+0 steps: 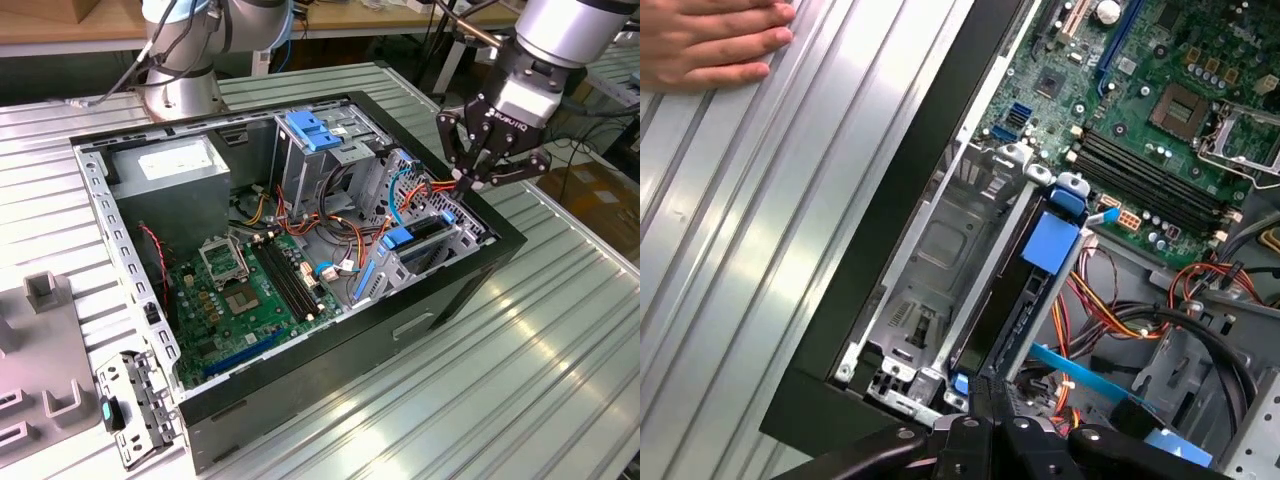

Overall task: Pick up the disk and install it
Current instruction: 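Insert the first disk wire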

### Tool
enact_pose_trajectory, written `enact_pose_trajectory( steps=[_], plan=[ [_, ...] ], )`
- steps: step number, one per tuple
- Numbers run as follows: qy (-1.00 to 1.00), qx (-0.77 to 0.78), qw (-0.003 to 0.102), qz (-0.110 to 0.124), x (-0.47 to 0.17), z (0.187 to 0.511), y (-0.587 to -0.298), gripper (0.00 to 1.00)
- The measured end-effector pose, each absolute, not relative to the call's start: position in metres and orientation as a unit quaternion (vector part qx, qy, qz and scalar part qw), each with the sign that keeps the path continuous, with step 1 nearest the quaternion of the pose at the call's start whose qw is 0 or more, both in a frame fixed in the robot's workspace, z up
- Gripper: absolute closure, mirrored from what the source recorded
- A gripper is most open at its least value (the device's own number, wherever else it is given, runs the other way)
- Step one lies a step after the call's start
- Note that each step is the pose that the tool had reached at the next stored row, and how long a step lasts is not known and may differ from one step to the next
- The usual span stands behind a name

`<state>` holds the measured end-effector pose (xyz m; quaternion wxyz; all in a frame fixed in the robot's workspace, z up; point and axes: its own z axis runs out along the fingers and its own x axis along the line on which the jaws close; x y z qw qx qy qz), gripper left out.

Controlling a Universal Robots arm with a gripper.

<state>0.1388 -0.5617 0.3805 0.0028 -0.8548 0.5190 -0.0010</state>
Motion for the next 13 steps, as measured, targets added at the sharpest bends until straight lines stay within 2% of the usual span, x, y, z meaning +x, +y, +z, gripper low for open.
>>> enact_pose_trajectory(
  steps=[8,13],
  plan=[
    [0.506,-0.863,0.003,-0.001,0.161,0.38,-0.558,0.89],
    [0.497,-0.867,0.003,-0.001,0.168,0.38,-0.546,0.89]
  ],
)
